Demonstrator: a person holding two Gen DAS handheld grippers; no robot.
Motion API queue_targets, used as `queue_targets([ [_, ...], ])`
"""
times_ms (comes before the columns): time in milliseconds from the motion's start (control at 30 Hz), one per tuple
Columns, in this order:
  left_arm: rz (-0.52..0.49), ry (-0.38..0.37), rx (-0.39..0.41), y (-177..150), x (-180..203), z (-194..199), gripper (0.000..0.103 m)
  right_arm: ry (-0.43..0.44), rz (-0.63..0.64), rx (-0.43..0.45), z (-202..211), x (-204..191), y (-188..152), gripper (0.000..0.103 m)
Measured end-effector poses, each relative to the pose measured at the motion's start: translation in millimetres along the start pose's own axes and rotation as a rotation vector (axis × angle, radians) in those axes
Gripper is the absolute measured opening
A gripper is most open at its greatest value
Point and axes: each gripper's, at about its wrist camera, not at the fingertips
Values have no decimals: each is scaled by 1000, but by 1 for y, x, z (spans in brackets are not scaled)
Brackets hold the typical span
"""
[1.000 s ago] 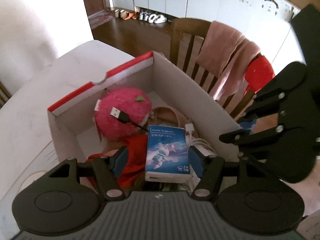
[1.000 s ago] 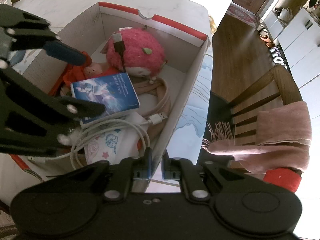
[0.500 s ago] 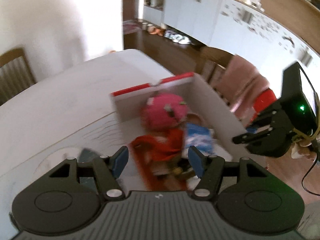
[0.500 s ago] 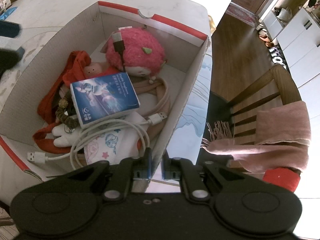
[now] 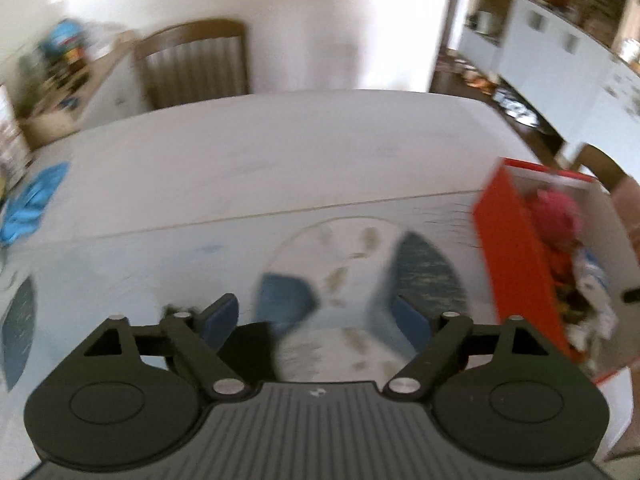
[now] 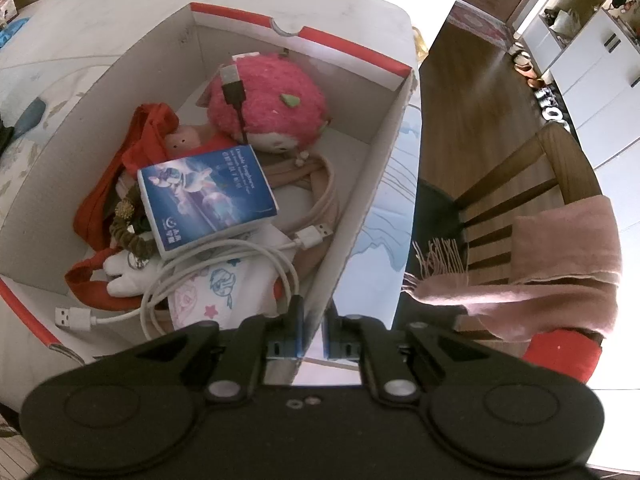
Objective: Organize objects
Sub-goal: 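Move the left tool back to the black gloves on the table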
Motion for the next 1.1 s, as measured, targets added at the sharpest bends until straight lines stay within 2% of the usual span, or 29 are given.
queue_targets([
  [100, 55, 58, -5, -1, -21, -12, 101, -2, -2, -2, 0, -1, 1, 7],
  [200, 91, 93, -34, -3, -41, -30, 101, -5, -6, -5, 0, -1, 1, 7],
  [400, 154, 106, -118, -11, -66, -79, 101, -7, -15, -7, 1, -1, 0, 8],
  [667, 190, 104, -202, -25, -72, -115, 101, -12, -18, -13, 1, -2, 0, 8],
  [1000, 181, 103, -235, -34, -67, -132, 100, -12, -16, -18, -1, -3, 1, 8],
  [1033, 182, 105, -237, -35, -67, -133, 100, -12, -16, -18, -1, -3, 1, 8],
  [1100, 184, 104, -240, -36, -67, -135, 90, -12, -15, -18, -2, -3, 1, 8],
])
Point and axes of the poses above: each gripper's, at about its wrist camera, not at the fingertips, and z roughly against the way its jaws point, x to its right, y to its top, and after that the axes turned 14 degrees about -x, right-handed
